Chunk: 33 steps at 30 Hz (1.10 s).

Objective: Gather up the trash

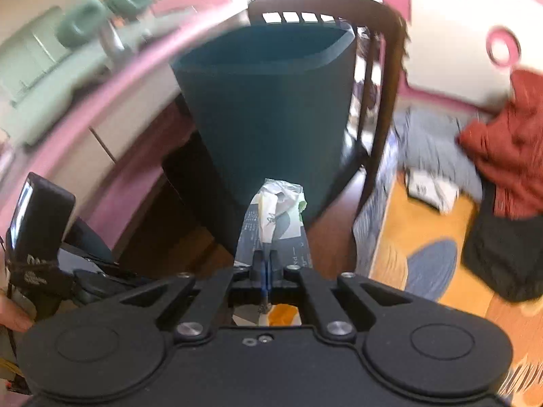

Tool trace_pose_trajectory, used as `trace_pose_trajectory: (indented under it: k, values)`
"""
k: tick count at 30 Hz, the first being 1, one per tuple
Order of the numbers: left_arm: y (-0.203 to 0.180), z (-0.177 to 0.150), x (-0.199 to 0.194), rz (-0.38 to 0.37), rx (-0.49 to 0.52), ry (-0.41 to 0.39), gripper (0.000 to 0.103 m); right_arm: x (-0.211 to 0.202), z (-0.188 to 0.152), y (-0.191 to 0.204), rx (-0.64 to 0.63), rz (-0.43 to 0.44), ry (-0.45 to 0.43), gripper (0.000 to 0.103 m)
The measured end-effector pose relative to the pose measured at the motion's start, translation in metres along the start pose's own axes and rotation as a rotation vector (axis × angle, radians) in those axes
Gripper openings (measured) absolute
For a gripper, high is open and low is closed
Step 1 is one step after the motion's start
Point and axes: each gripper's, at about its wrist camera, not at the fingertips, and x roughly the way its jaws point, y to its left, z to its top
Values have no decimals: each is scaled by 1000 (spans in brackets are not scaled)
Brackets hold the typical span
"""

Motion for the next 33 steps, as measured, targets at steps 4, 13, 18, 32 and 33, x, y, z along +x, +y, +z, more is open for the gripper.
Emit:
trace_pose_trajectory:
  k: [4,13,18,32,33]
  values:
    - [-10,-15,76,-20,21,77,20,36,-32,-28,81,-26,24,1]
    - [-29,-51,264,16,233,76,81,146,-115,-87,136,-10,83,1]
    - [-21,-70,367,46,344,71,81,205,-138,-103,122,16,99,1]
    - [8,-78,532,35,355,148,80,280,-156,-108,179,123,84,1]
    - [7,-78,537,40,369,150,80,282,-156,-107,176,125,84,1]
